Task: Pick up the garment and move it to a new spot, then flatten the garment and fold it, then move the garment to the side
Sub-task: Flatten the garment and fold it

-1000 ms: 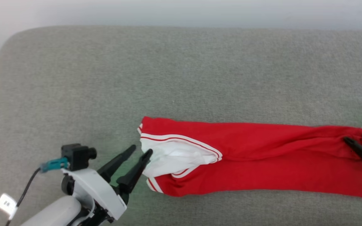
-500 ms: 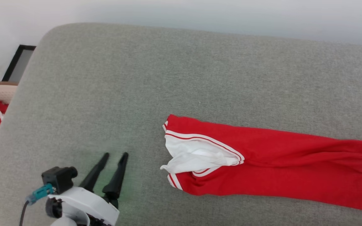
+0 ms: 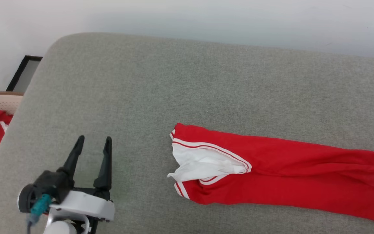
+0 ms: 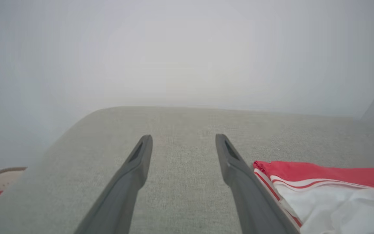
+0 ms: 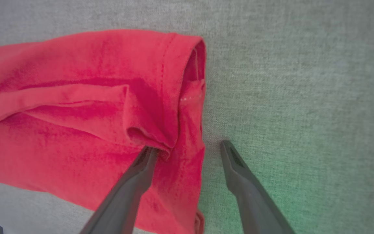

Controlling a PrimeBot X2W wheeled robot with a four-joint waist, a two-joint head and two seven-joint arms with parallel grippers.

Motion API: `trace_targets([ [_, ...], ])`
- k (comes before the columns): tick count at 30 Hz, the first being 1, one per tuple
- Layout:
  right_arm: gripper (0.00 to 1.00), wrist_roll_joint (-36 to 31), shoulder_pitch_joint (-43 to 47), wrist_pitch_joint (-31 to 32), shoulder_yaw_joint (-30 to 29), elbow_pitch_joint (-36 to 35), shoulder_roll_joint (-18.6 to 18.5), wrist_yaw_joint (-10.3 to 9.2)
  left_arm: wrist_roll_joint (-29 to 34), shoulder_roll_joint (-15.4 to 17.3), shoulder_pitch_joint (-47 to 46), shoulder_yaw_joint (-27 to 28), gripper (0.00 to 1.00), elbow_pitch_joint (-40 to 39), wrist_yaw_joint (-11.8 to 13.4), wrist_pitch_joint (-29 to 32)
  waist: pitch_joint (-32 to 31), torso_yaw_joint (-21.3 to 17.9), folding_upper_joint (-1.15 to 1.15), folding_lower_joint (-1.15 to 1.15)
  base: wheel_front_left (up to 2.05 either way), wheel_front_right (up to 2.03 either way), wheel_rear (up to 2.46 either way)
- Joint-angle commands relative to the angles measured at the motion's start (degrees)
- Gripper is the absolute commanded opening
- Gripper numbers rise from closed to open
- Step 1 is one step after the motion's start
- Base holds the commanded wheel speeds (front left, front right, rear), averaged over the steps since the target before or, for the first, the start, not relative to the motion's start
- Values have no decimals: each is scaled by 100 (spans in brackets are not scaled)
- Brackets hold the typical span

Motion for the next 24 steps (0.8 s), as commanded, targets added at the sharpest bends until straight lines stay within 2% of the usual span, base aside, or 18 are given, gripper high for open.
trace_targets([
  [1,100,-139,0,153,45,100,205,-1,328,-59,77,63,100,-73,-1,-3,-20,-28,0,0,0,0,0],
  [6,100,-566,-298,334,-17,192,576,1,1084,-264,195,184,100,-57,40,-2,23,-87,0,0,0,0,0],
  [12,100,-940,-324,548,-61,371,896,1,1302,-489,248,317,100,171,-145,-2,134,-96,0,0,0,0,0],
  [13,87,-993,-328,602,-65,356,948,1,1330,-520,228,359,100,185,-158,-2,154,-103,0,0,0,0,0],
  [14,48,-1049,-341,606,-91,331,984,1,1369,-548,219,401,100,200,-196,-2,172,-111,0,0,0,0,0],
  [15,2,-1101,-371,572,-149,319,1013,1,1391,-572,217,446,100,213,-212,-2,187,-126,0,0,0,0,0],
  [24,0,-1446,-686,208,-781,192,1125,-5,1585,-680,143,648,100,129,-471,-3,270,-404,0,0,0,0,0],
])
